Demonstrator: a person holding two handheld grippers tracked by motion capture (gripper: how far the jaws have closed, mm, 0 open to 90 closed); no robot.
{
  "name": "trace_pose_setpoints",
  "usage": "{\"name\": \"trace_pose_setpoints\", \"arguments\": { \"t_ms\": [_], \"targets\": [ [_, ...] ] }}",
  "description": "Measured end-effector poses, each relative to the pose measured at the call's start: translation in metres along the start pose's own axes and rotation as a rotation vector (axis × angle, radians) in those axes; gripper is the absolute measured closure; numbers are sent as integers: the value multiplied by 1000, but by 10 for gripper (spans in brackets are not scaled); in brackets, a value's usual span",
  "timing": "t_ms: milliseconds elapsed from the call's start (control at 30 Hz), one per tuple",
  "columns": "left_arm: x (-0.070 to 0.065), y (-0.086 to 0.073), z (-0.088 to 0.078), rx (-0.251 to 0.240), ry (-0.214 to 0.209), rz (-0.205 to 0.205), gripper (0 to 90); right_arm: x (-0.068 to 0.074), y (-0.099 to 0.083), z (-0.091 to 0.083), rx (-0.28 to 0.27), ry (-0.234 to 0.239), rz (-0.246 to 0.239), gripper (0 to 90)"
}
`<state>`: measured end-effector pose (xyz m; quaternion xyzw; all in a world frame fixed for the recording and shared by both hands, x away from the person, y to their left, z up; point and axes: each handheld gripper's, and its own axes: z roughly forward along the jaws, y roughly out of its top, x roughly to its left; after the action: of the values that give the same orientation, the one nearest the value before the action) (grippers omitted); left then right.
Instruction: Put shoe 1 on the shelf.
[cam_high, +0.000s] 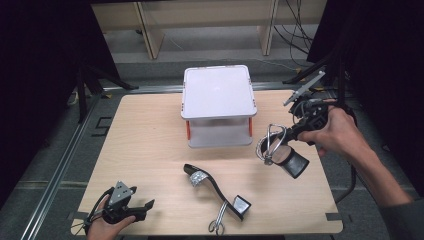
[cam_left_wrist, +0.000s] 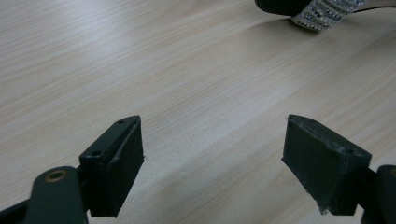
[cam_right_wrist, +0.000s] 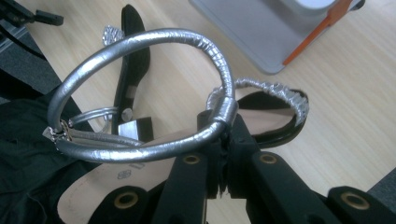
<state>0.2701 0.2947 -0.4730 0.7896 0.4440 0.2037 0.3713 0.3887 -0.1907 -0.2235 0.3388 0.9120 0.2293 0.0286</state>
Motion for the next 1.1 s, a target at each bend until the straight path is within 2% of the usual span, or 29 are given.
{"name": "trace_pose_setpoints", "arguments": {
  "t_ms": [100, 167, 200, 367, 500, 600, 733, 767, 800, 833, 900, 933, 967, 1033, 1100],
  "targets": [
    [1, 0, 0, 6, 5, 7, 198, 0, 10, -5, -1, -13, -20, 879],
    [-1, 0, 0, -8, -4, -8, 198, 2, 16, -9, 3, -12, -15, 879],
    [0, 0, 0, 3, 3, 5, 198, 4, 23, -13, 5, -12, -16, 879],
    [1, 0, 0, 4, 4, 7, 198, 10, 33, -20, -5, -14, -28, 879],
    [1, 0, 0, 5, 4, 8, 198, 18, 51, -28, -23, -11, -76, 879],
    [1, 0, 0, 5, 4, 7, 198, 22, 60, -32, -24, -7, -78, 879],
    [1, 0, 0, 5, 3, 7, 199, 30, 78, -42, -39, -8, -111, 879],
    [1, 0, 0, 4, 2, 8, 198, 34, 88, -47, -42, -19, -126, 880],
    [1, 0, 0, 5, 2, 8, 198, 34, 88, -47, -42, -19, -126, 880],
    [1, 0, 0, 8, 2, 7, 198, 37, 99, -50, -49, -23, -134, 880],
    [1, 0, 0, 2, -3, -2, 198, 37, 105, -52, -59, -31, -145, 880],
    [1, 0, 0, 4, -1, -1, 198, 39, 112, -53, -64, -34, -148, 880],
    [1, 0, 0, 3, -3, -2, 199, 40, 126, -54, -71, -52, -150, 880],
    [2, 0, 0, 7, -1, 2, 198, 39, 131, -54, -72, -60, -160, 880],
    [1, 0, 0, 7, -2, 3, 198, 38, 145, -53, -82, -74, -141, 880]
  ]
}}
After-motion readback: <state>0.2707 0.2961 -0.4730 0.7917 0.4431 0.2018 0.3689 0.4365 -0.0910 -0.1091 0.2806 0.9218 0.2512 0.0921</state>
